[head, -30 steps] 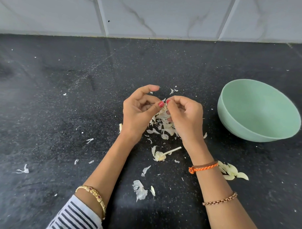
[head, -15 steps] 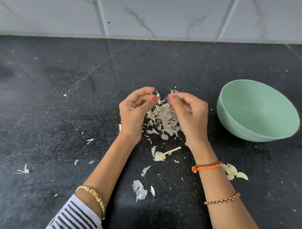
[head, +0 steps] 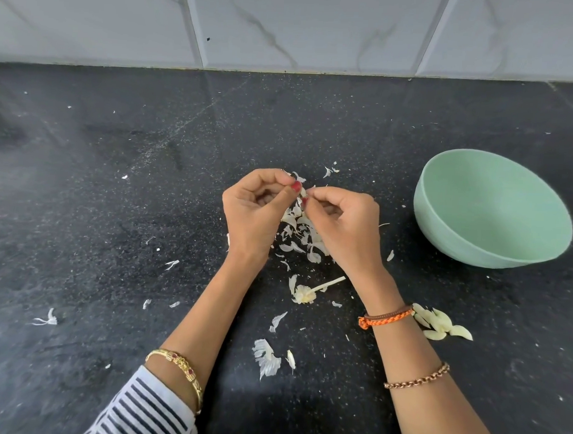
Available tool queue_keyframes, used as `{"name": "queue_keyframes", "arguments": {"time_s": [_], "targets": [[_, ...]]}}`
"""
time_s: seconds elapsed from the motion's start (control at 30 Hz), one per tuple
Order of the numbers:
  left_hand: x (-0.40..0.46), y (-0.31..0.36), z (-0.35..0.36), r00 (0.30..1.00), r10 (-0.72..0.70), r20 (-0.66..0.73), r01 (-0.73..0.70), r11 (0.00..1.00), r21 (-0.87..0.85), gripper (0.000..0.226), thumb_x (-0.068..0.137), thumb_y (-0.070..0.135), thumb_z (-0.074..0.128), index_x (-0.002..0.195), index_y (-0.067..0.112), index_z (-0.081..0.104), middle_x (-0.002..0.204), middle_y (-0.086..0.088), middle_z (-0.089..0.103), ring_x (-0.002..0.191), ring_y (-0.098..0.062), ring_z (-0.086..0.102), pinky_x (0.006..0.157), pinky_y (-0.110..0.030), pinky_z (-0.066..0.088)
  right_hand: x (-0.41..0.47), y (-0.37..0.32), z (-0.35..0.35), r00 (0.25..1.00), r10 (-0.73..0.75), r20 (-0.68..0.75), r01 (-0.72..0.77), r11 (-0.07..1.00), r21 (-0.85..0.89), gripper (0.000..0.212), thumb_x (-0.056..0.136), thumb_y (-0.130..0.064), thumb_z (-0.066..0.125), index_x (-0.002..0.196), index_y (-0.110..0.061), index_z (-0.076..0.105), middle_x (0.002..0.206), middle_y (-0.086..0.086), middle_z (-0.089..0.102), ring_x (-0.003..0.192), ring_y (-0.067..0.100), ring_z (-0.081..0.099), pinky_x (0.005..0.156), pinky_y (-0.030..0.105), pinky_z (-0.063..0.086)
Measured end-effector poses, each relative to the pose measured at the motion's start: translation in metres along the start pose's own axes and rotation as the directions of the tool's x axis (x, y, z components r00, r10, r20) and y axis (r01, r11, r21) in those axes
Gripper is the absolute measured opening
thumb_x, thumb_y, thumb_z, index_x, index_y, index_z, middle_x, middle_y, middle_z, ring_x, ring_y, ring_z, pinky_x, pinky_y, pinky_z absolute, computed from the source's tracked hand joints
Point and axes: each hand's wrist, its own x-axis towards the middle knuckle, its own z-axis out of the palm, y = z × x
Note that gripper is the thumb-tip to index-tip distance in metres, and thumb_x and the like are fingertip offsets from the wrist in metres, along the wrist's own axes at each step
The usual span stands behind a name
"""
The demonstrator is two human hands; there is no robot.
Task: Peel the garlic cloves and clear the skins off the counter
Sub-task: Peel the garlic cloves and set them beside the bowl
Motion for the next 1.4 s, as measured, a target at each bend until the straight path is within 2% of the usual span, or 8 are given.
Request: {"name": "queue_keyframes", "arguments": {"time_s": [0.2,0.4,0.73,0.9,0.97,1.07,1.2,1.4], "targets": [[-0.001,0.0,0.001,0.999,0.036,0.038,-0.037,0.999,0.04,0.028,0.076,-0.013,0.066,0.071,0.015,0.063,0.062,0.011,0.065,0.059,0.0,0.058,0.061,-0.014,0.047,-0.001,0.003,0.001,0.995,-0.058,-0.078,0.051,0.995,-0.086,0.012,0.08,-0.006,0.062,0.076,-0.004,0.073,0.059,0.008,0.066,0.054,0.02,0.058,0.053,0.037,0.047],[-0.003,-0.001,0.001,0.995,0.099,-0.002,-0.099,0.993,0.071,0.025,0.075,-0.003,0.069,0.071,0.021,0.064,0.064,0.013,0.066,0.061,0.0,0.059,0.06,-0.014,0.047,-0.001,0.001,0.001,0.992,-0.085,-0.093,0.08,0.995,-0.056,0.01,0.079,-0.006,0.063,0.079,-0.003,0.073,0.065,-0.003,0.067,0.064,0.01,0.062,0.054,0.015,0.049],[-0.004,0.001,0.001,0.991,0.131,0.037,-0.135,0.983,0.126,0.029,0.073,0.009,0.071,0.066,0.037,0.068,0.065,0.012,0.065,0.062,-0.006,0.057,0.06,-0.022,0.047,-0.001,0.001,0.002,0.984,-0.097,-0.152,0.086,0.993,-0.082,0.016,0.075,-0.012,0.065,0.064,-0.001,0.071,0.052,0.006,0.063,0.047,0.019,0.057,0.048,0.037,0.046],[-0.005,0.001,0.002,0.986,0.146,0.074,-0.156,0.977,0.148,0.022,0.073,0.016,0.072,0.069,0.037,0.068,0.067,0.013,0.065,0.064,-0.011,0.058,0.063,-0.034,0.049,0.0,0.002,-0.001,0.978,-0.078,-0.191,0.059,0.993,-0.104,0.018,0.07,-0.012,0.061,0.056,-0.001,0.067,0.045,0.009,0.058,0.043,0.022,0.052,0.045,0.034,0.042],[-0.004,0.003,0.002,0.99,0.115,0.077,-0.122,0.988,0.093,0.026,0.073,0.005,0.072,0.067,0.031,0.068,0.064,0.012,0.065,0.061,-0.008,0.058,0.061,-0.025,0.048,0.0,-0.002,-0.002,0.982,-0.033,-0.187,0.03,0.999,-0.02,0.013,0.07,-0.007,0.063,0.059,-0.006,0.07,0.048,0.007,0.061,0.043,0.013,0.051,0.044,0.023,0.041],[-0.003,0.008,0.005,0.992,-0.071,0.104,0.083,0.99,-0.113,0.032,0.072,-0.013,0.066,0.062,0.017,0.063,0.057,0.009,0.063,0.056,-0.003,0.058,0.059,-0.015,0.047,0.001,-0.007,-0.006,0.983,0.063,-0.171,-0.033,0.985,0.172,0.01,0.069,-0.006,0.066,0.067,-0.012,0.074,0.048,0.0,0.062,0.046,0.008,0.048,0.045,0.025,0.039],[-0.001,0.007,0.007,0.933,-0.274,0.234,0.333,0.902,-0.274,0.028,0.066,-0.001,0.065,0.052,0.023,0.065,0.055,0.009,0.059,0.052,-0.002,0.051,0.053,-0.014,0.042,0.002,-0.012,-0.01,0.977,0.178,-0.117,-0.132,0.938,0.322,0.03,0.074,0.004,0.063,0.063,-0.023,0.071,0.049,-0.007,0.062,0.051,0.014,0.05,0.049,0.026,0.041],[0.003,0.007,0.002,0.947,-0.301,0.11,0.32,0.87,-0.375,0.016,0.069,-0.001,0.064,0.066,0.015,0.065,0.063,0.005,0.063,0.055,-0.002,0.052,0.051,-0.013,0.042,0.003,-0.01,-0.011,0.955,0.176,-0.239,-0.096,0.945,0.313,0.013,0.075,0.0,0.072,0.078,-0.012,0.07,0.065,-0.006,0.066,0.059,0.002,0.06,0.058,0.016,0.049]]}}
